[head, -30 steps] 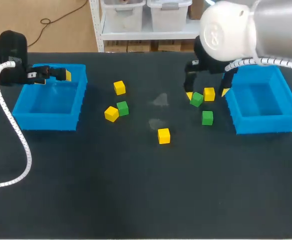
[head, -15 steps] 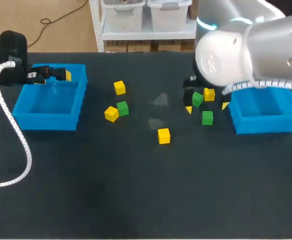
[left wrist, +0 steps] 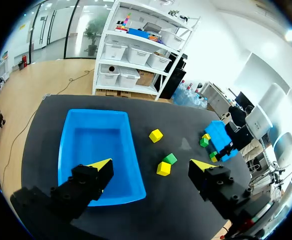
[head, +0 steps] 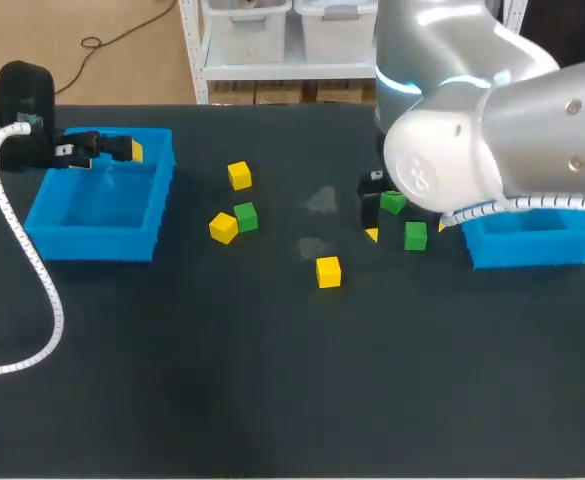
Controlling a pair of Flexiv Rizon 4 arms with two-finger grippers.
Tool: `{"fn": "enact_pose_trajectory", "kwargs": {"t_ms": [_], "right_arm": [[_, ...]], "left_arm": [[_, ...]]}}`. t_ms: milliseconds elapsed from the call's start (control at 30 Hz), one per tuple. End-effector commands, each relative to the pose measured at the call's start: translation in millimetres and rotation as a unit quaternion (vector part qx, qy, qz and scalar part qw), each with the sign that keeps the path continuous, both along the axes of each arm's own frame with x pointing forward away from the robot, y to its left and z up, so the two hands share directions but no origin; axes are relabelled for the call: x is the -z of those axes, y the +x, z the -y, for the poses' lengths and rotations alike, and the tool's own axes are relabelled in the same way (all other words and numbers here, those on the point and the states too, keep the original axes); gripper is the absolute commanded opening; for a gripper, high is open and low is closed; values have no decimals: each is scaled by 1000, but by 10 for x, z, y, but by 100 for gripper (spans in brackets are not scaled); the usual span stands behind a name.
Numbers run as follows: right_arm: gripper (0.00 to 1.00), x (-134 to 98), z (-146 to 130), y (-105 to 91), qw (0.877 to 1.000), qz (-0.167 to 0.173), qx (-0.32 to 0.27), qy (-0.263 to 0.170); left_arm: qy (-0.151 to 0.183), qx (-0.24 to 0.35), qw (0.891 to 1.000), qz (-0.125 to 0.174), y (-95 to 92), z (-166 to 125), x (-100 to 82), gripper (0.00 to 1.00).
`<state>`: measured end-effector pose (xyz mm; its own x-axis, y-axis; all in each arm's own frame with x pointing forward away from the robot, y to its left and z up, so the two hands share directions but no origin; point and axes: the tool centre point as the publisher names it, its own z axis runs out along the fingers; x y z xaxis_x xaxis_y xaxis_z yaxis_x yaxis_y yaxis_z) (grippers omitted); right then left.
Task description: Put the green cubes in the right bin and the yellow cubes in the left bin.
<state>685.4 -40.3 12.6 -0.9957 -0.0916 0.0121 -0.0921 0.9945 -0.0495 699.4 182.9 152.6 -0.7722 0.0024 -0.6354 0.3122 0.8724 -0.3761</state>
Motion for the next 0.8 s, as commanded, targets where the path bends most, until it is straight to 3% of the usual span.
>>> {"fn": "enact_pose_trajectory", "kwargs": {"t_ms": [33, 667, 767, 800], "right_arm": [[100, 98, 7, -1, 1000, 1, 5, 6], [100, 215, 37, 32, 1000, -14, 5, 17], [63, 216, 37, 34, 1000, -14, 5, 17], [55, 216, 37, 34, 1000, -14, 5, 17]], "left_arm": [[-5, 3, 1000, 3, -2, -19, 17, 100], [-5, 3, 1000, 3, -2, -19, 17, 100], [-5, 3, 1000, 3, -2, -19, 17, 100], [-5, 3, 1000, 3, -2, -19, 17, 100]]}}
